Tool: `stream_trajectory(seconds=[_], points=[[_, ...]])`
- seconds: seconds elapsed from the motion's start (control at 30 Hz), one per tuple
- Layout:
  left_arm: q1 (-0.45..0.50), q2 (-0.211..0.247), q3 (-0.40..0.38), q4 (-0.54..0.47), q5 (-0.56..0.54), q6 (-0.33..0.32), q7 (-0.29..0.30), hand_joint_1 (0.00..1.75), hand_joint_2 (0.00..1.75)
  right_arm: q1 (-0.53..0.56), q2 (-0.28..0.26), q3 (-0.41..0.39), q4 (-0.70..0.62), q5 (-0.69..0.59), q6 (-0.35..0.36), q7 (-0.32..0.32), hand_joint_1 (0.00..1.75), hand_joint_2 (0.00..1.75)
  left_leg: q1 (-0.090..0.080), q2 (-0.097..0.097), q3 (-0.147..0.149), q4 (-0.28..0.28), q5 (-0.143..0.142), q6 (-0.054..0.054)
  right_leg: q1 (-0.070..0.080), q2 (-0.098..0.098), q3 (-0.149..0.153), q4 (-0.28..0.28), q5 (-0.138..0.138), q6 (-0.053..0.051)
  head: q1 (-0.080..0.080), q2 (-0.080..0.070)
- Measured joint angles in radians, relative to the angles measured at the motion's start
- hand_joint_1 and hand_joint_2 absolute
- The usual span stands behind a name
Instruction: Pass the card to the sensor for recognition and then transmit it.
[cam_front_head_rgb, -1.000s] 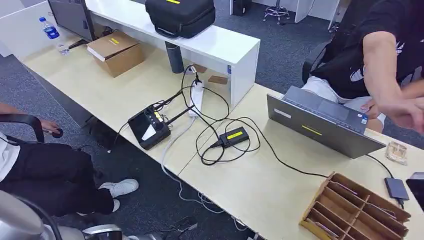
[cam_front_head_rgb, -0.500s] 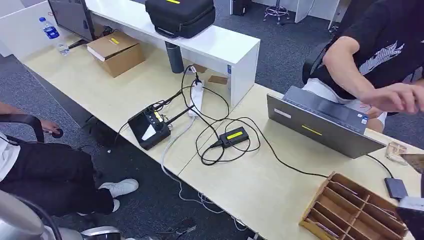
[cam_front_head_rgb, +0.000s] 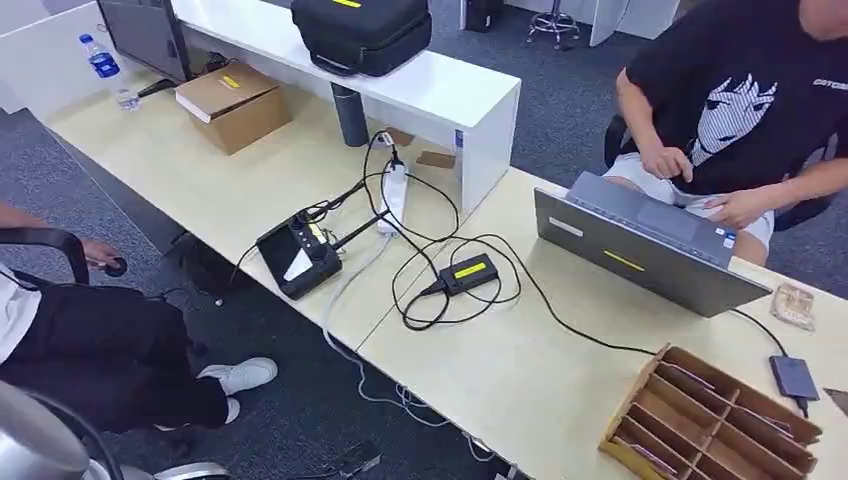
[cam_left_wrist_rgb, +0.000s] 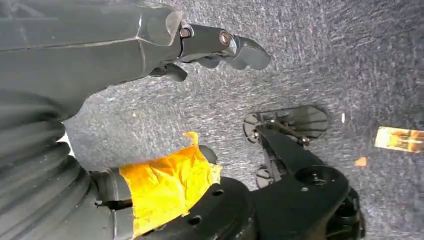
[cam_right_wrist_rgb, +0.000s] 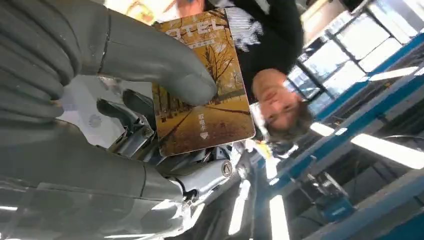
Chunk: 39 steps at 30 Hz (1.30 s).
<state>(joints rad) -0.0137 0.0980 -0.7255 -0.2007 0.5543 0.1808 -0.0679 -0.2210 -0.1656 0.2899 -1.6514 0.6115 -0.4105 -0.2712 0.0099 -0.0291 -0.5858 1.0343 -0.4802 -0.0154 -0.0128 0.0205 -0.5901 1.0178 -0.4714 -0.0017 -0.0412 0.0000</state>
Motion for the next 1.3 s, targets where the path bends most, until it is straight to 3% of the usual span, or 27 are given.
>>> stream_trajectory(seconds=[0.2, 0.5, 0.73, 1.3], points=[[0.008, -0.014, 0.018, 0.016, 0.014, 0.000, -0.028, 0.00, 1.75, 0.097, -0.021, -0.071, -0.018, -0.017, 0.002, -0.013, 1.75, 1.75, 0.000, 0.001, -0.001, 0.000, 0.000, 0.000, 0.000, 0.001, -0.001, 0.000, 0.000, 0.000, 0.000, 0.000], [0.006, -0.024, 0.025, 0.034, 0.015, -0.002, -0.032, 0.00, 1.75, 0.130, -0.022, -0.108, -0.030, -0.014, 0.007, -0.016, 1.75, 1.75, 0.000, 0.001, 0.000, 0.000, 0.000, 0.000, 0.000, 0.001, -0.001, 0.000, 0.000, 0.000, 0.000, 0.000], [-0.015, -0.053, 0.038, 0.121, 0.055, -0.027, -0.093, 0.00, 1.75, 0.218, -0.022, -0.182, -0.029, -0.046, 0.046, 0.014, 1.75, 1.75, 0.000, 0.001, -0.001, 0.000, -0.001, 0.001, 0.000, 0.000, -0.001, 0.000, 0.000, 0.000, -0.001, 0.000], [-0.024, -0.074, 0.031, 0.167, 0.142, -0.024, -0.097, 0.00, 1.75, 0.347, -0.019, -0.299, 0.117, 0.011, 0.119, 0.094, 1.75, 1.75, 0.000, 0.001, -0.001, 0.000, -0.002, 0.002, 0.000, 0.000, -0.001, 0.000, -0.001, 0.001, 0.000, 0.000]])
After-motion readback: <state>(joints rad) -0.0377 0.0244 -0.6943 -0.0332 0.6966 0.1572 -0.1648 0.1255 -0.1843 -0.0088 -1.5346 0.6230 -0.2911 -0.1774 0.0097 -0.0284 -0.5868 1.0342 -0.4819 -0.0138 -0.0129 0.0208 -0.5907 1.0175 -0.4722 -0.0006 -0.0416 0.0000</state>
